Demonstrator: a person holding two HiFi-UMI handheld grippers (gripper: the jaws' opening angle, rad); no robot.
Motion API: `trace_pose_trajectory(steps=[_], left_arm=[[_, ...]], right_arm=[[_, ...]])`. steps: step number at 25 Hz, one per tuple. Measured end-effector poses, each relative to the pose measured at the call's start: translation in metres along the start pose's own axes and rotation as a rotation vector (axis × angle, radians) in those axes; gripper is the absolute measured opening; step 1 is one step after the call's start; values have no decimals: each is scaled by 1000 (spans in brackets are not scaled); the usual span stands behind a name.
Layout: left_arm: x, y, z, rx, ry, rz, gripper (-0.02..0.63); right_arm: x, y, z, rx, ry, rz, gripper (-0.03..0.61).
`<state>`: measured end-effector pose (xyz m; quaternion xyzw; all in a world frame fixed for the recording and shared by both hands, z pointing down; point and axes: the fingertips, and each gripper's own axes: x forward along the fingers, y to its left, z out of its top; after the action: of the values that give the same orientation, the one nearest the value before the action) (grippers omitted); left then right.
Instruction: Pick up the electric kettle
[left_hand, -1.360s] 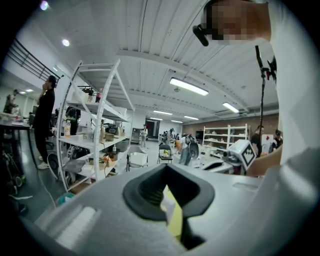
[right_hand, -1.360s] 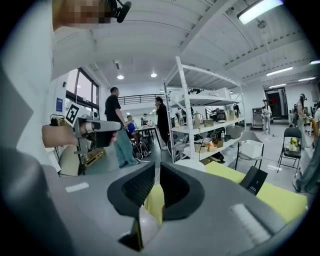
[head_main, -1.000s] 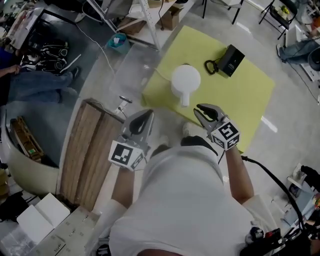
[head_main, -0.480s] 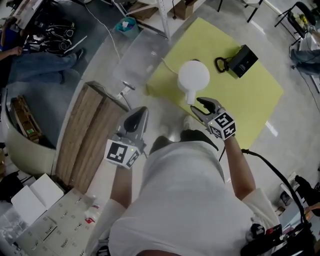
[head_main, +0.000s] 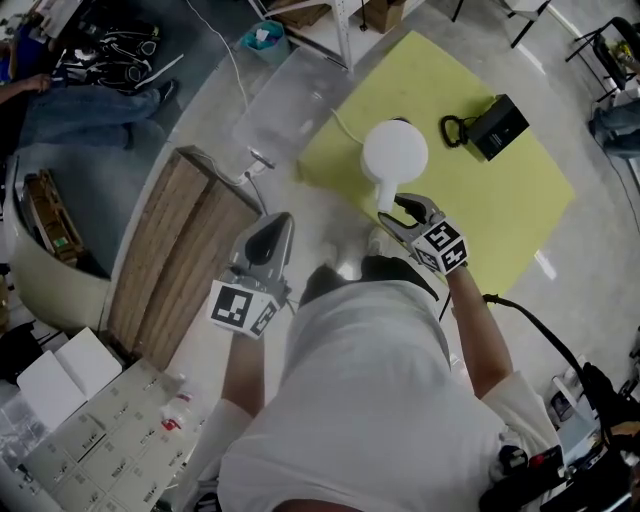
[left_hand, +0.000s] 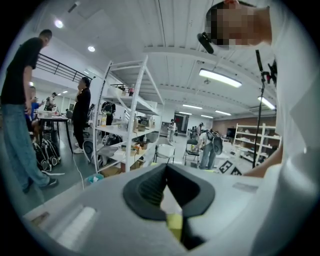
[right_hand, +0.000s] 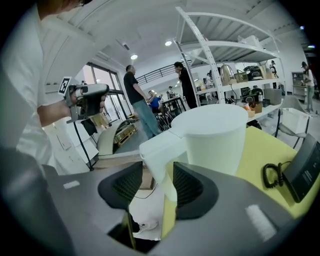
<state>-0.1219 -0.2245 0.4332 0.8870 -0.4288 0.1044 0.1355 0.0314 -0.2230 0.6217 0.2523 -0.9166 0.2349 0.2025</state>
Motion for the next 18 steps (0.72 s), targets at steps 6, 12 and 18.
trace_pose_trajectory(steps=[6,12,18], left_arm=[[4,2,-6,-11,18,24,5],[1,8,-5,-14,35,52,4],[-5,15,-11,-27,42,75,5]], right_arm=[[17,-4,-3,-15,-5,54,199],[35,1,1,-32,-27,100,199],[41,7,0,-55,-39,109,199]])
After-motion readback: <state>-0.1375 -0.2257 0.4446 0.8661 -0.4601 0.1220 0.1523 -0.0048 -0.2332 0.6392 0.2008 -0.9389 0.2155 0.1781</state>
